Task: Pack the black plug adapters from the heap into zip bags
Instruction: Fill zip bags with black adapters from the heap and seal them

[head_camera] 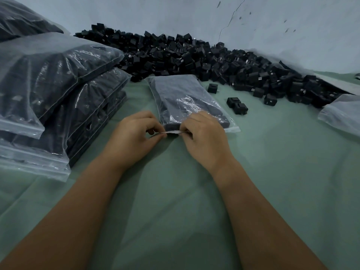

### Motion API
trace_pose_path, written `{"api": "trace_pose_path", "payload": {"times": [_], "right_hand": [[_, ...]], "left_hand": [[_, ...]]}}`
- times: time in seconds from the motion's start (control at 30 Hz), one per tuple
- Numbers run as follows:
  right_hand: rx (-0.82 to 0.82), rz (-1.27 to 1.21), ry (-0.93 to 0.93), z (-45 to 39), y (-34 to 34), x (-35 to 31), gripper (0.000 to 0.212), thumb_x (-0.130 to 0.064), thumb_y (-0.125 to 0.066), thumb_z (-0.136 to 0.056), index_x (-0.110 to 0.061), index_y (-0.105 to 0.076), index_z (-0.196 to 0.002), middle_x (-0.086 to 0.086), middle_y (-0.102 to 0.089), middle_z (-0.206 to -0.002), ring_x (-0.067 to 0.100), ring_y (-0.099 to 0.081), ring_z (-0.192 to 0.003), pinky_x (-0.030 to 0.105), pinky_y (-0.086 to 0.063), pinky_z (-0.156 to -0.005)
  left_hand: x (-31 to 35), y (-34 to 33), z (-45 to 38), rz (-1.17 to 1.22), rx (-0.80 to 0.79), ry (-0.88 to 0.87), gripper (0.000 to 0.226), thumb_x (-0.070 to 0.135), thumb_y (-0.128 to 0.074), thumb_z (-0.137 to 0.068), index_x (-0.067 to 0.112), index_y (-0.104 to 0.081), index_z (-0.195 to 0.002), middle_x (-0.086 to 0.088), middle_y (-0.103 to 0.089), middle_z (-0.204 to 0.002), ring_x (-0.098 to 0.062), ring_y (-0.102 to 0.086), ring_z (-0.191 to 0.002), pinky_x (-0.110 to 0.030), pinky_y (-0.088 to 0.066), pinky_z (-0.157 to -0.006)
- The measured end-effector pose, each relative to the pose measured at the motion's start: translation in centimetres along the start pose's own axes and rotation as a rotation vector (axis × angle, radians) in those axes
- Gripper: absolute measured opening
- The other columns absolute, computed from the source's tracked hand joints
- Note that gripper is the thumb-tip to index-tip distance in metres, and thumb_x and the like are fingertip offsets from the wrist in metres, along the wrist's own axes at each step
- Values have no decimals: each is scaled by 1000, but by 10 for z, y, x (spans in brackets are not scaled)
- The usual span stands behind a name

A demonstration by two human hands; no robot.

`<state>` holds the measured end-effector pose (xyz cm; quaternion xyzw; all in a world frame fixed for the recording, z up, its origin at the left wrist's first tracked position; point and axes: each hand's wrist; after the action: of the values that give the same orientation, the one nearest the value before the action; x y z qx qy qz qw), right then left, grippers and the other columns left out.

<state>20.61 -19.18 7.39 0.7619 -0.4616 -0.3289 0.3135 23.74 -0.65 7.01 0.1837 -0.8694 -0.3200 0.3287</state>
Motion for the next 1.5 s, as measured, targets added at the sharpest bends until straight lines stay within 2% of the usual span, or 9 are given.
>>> {"api": "trace_pose_path", "payload": {"times": [0.13,0.3,0.43,0.63,0.8,1.07,1.27,1.37,1.5], "right_hand": [[-6,5,79,-3,-3,-7,6,-9,-69,-79,-5,-65,-76,7,-62,-77,26,-55,-78,36,-46,-73],[21,-14,34,0,-4,-6,9,-7,-68,-79,-4,-65,-72,7,-62,-73,27,-55,-76,37,-46,-70],[29,-30,98,-3,-3,-11,2,-5,-68,-79,-4,-67,-77,8,-63,-78,27,-56,-79,37,-46,-74],[116,-26,63,-2,-3,-12,9,-5,-66,-80,-4,-66,-71,8,-61,-69,29,-56,-72,37,-46,-68],[102,-25,100,-2,-3,-12,5,-3,-67,-78,-4,-67,-73,8,-62,-71,28,-56,-73,37,-46,-69],[190,-1,144,-2,-3,-12,10,-2,-65,-79,-4,-67,-70,8,-61,-67,27,-56,-69,37,-48,-67],[58,-50,111,-2,-2,-8,1,-6,-67,-75,-6,-66,-76,4,-61,-75,23,-54,-76,33,-44,-72],[31,-126,-1,1,3,3,10,-19,-59,-72,-11,-63,-77,-2,-57,-77,17,-49,-78,31,-42,-71],[307,-269,-425,4,8,28,17,-23,-53,-76,-20,-63,-89,-11,-51,-98,10,-44,-98,22,-38,-80]], "left_hand": [[1,-2,-1,12,-5,-17,7,8,-80,-78,6,-75,-83,-2,-65,-83,-15,-62,-71,-35,-54,-71],[-1,-1,-2,17,16,-7,7,8,-81,-77,6,-76,-81,-1,-66,-80,-12,-61,-68,-24,-49,-69],[3,-4,-2,44,45,-48,8,4,-82,-75,2,-76,-80,-4,-67,-76,-15,-61,-67,-22,-49,-67],[4,-5,-3,85,71,-51,8,7,-80,-77,4,-77,-84,-4,-67,-78,-11,-60,-70,-15,-47,-69],[3,-8,-3,51,73,-97,6,4,-79,-79,2,-76,-84,-5,-66,-80,-17,-62,-71,-31,-52,-68],[3,-10,-4,46,99,-155,3,3,-76,-83,1,-75,-85,-3,-65,-84,-15,-61,-72,-27,-52,-70],[1,-14,-2,-21,45,-95,13,11,-79,-80,6,-73,-90,-4,-63,-89,-19,-58,-77,-37,-51,-71],[3,-16,-4,-52,32,-79,14,17,-78,-82,11,-74,-93,-1,-62,-91,-23,-59,-82,-41,-51,-71],[4,-13,-6,-44,36,-109,4,8,-71,-87,11,-68,-85,5,-58,-85,-21,-56,-80,-39,-49,-69]]}}
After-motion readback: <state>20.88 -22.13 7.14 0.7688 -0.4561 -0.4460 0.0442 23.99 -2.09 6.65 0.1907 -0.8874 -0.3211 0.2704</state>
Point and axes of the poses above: each hand's wrist, its own z-axis away from the middle knuckle, its own y-axis out of the back of the hand, x = y × z
